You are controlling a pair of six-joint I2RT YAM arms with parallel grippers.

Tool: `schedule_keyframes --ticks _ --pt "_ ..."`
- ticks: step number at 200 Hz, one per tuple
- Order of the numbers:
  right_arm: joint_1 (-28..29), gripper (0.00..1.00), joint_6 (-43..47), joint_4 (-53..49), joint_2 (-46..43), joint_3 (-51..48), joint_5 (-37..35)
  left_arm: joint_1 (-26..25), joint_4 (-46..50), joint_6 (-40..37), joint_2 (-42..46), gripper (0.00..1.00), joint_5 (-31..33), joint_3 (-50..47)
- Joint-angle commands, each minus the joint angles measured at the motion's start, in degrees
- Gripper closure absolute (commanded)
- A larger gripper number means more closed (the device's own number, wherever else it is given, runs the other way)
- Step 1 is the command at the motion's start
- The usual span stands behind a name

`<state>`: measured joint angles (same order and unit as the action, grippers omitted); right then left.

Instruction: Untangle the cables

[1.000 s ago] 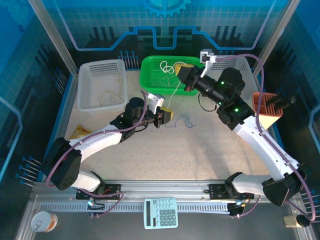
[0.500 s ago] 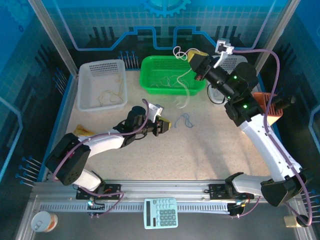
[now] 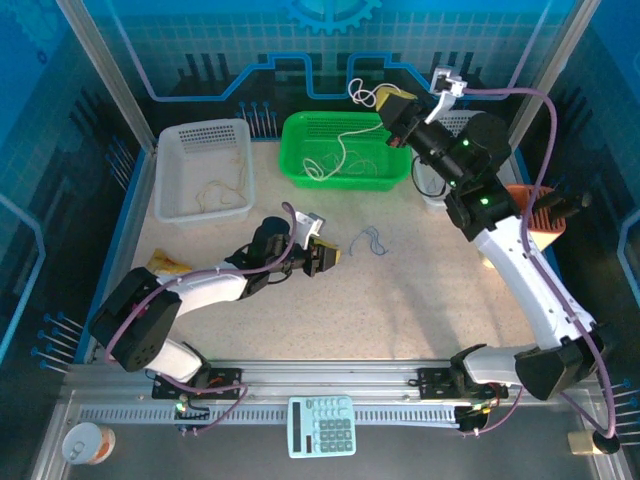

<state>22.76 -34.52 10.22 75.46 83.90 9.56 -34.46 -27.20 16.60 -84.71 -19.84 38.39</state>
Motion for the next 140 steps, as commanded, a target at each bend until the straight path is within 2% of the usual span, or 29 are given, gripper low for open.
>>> schedule_keyframes --ticks 1,42,56,91,140 --pt "-0.5 1.00 0.1 2.3 2.8 1.0 -3.6 -0.1 1.1 0.2 4.4 0.57 4.7 -0.1" --pt "0.1 1.00 2.0 3.4 10.8 4.2 -9.9 0.9 5.9 2.2 13.5 0.36 17.3 -0.9" --pt "0.1 1.00 3.2 4.0 14.1 5.9 -11.4 1.9 9.0 3.7 16.4 0.33 20.8 -0.3" --pt "-0.7 1.00 3.5 4.9 22.6 12.0 -14.2 3.5 12.1 5.1 21.0 0.25 22.2 1.1" --pt "-1.2 1.00 4.4 2.8 37.5 26.5 -18.9 4.1 13.3 6.4 20.5 0.20 21.2 3.9"
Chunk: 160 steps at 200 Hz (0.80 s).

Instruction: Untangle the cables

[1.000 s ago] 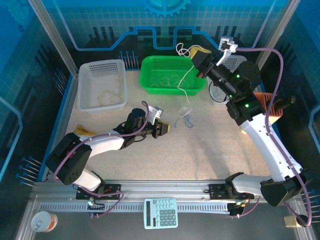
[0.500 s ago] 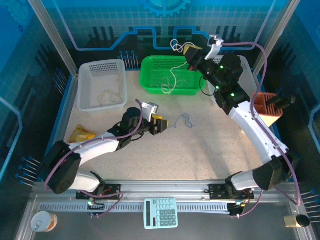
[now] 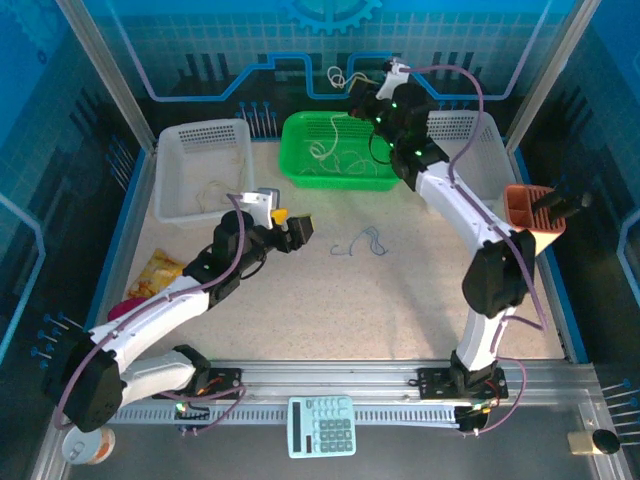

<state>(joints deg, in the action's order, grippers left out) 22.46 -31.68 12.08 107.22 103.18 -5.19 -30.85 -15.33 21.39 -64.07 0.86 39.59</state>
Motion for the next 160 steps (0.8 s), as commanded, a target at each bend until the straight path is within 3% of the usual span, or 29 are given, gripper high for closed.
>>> schedule_keyframes --ticks 1,58,68,93,109,122,160 --pt "-1.0 1.00 1.5 0.8 6.2 7.7 -4.2 0.5 1.5 1.6 -0.2 0.20 0.4 2.7" --pt "-1.5 0.99 2.6 -12.5 23.8 23.9 -2.3 0.6 1.8 2.7 1.2 0.17 0.2 3.2" --pt "-1.7 0.90 2.9 -14.3 25.0 24.1 -1.8 0.6 2.0 2.8 1.3 0.17 0.1 3.4" --pt "-2.8 0.46 2.7 -17.1 24.7 21.5 0.8 0.5 2.7 3.1 1.4 0.16 -0.1 4.3" --pt "-3.4 0.32 2.9 -16.3 21.4 17.4 1.7 0.5 3.3 3.1 1.2 0.15 -0.4 5.2" --pt "-3.8 0.27 3.7 -15.5 17.9 14.1 2.2 0.6 3.8 3.1 0.9 0.15 -0.7 6.0" --pt "-4.0 0.27 4.4 -13.7 4.8 1.0 5.8 0.6 5.2 3.4 -0.1 0.11 -1.3 8.4"
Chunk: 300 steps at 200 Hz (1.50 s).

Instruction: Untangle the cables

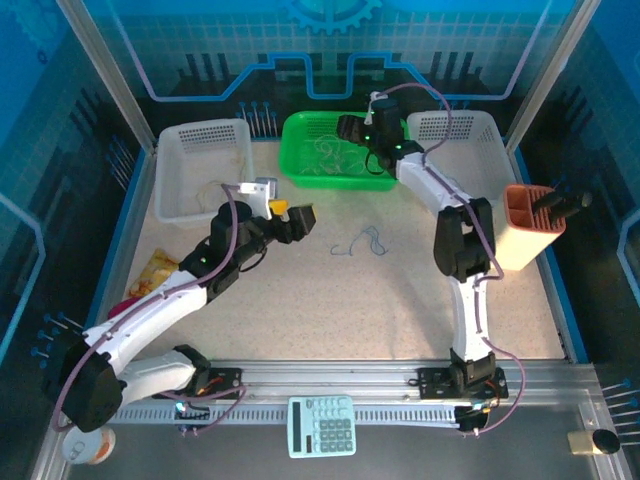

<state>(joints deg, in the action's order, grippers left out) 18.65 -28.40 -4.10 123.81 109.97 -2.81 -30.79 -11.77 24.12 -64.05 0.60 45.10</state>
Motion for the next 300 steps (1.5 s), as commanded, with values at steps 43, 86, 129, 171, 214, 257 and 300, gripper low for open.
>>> schedule_keyframes --ticks 43,86,129,171,214,257,300 --pt "0.8 0.27 1.1 3.1 -28.2 -27.3 7.1 0.6 3.5 3.0 -1.4 0.05 -0.3 3.7" --pt "6.5 0.26 10.1 -4.3 -39.6 -42.9 4.0 1.2 3.9 5.0 -1.7 0.01 -0.1 2.5" --pt "13.2 0.25 21.8 -12.3 -41.3 -50.1 -1.7 2.5 5.6 6.9 -0.8 0.01 0.9 2.5" --pt "16.6 0.25 24.7 -17.4 -33.2 -47.5 -6.7 3.6 5.7 7.8 0.0 0.01 -0.1 2.5" --pt "20.5 0.29 29.4 -21.2 -24.6 -42.1 -12.8 4.2 6.2 8.5 1.6 0.01 -1.0 2.1" --pt "22.1 0.29 30.7 -22.0 -22.2 -40.9 -13.8 4.7 6.2 8.7 2.3 0.01 -1.8 1.7" --pt "22.9 0.29 31.1 -22.2 -20.0 -40.4 -13.3 5.0 5.5 8.8 1.4 0.01 -2.7 1.9"
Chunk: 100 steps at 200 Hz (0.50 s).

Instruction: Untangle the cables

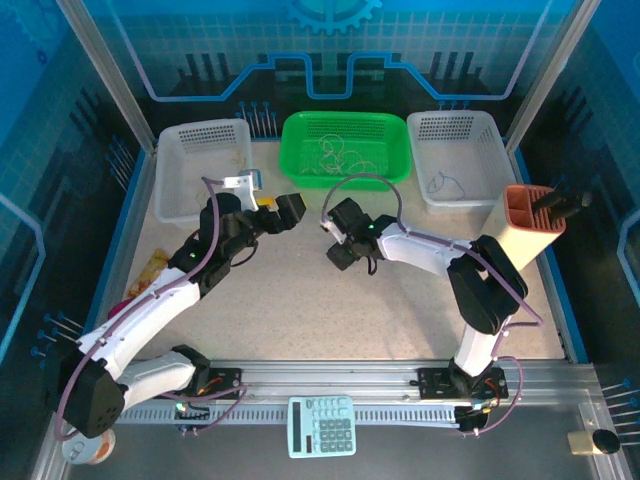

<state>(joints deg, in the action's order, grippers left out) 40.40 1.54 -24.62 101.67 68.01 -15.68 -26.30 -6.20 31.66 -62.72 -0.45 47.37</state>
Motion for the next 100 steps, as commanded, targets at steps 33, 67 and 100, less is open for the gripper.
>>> schedule_keyframes --ticks 33,67,100 --pt "1.3 0.29 1.5 -1.3 4.1 2.2 -0.4 0.7 -0.7 1.5 -0.2 0.01 -2.0 -0.5" --pt "1.0 0.47 2.4 -1.0 7.5 4.9 -0.7 0.7 -1.1 1.7 -0.2 0.01 -2.3 -0.7" --pt "0.6 1.00 2.8 -1.8 8.1 8.1 -1.2 0.8 -1.1 1.9 0.0 0.01 -2.4 -1.0"
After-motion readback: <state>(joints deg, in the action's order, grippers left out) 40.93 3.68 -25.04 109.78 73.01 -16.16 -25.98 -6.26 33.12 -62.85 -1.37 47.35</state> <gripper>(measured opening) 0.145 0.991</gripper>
